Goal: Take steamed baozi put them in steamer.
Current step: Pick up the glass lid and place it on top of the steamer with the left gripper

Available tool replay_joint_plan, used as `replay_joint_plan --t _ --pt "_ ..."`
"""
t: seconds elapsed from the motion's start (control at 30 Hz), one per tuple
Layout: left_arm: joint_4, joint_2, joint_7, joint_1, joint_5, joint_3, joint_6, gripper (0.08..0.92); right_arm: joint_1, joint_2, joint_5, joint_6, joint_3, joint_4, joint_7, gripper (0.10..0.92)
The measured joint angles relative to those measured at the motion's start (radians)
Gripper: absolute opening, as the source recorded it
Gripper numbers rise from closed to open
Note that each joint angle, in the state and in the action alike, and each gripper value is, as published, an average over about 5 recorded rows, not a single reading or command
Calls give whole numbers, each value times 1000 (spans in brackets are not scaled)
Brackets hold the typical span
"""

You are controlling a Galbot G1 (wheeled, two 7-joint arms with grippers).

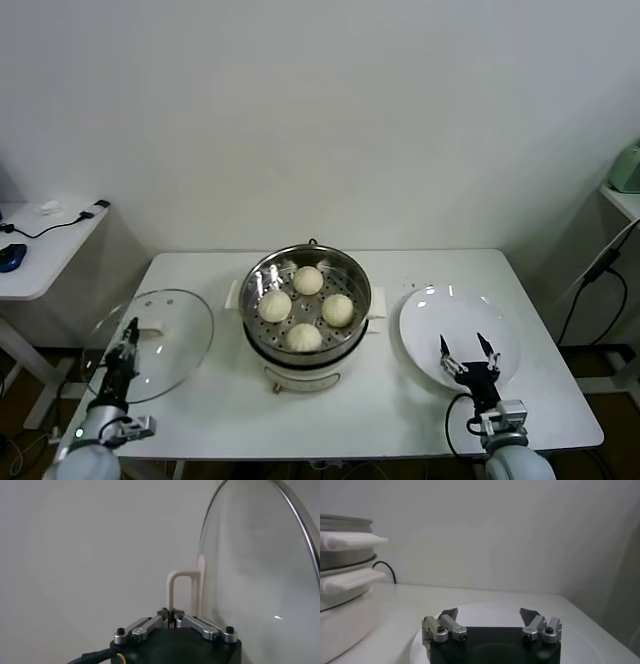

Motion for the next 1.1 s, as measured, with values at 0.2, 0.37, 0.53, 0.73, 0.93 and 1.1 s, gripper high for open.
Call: replay_joint_plan --t 0.2,0.37,0.53,0.73,0.93,1.1 --pt "-172 66 135 -11 -101 8 113 133 7 -8 -23 -20 -8 12 9 823" --pt "-299 79 238 -52 -108 68 233 133 3 -14 -37 -25 -16 22 15 823" --pt "-370 57 322 -108 -44 183 349 133 -3 -12 -47 -17 -18 21 20 823" --pt "-401 -22 404 -179 92 353 459 133 -7 -5 -53 9 -17 5 23 823" --pt "-390 -127 466 -249 232 514 540 133 -15 -4 -53 41 -12 -17 24 823" --pt "-355 -212 489 -293 325 616 577 133 -25 -8 -45 66 -4 -32 27 823"
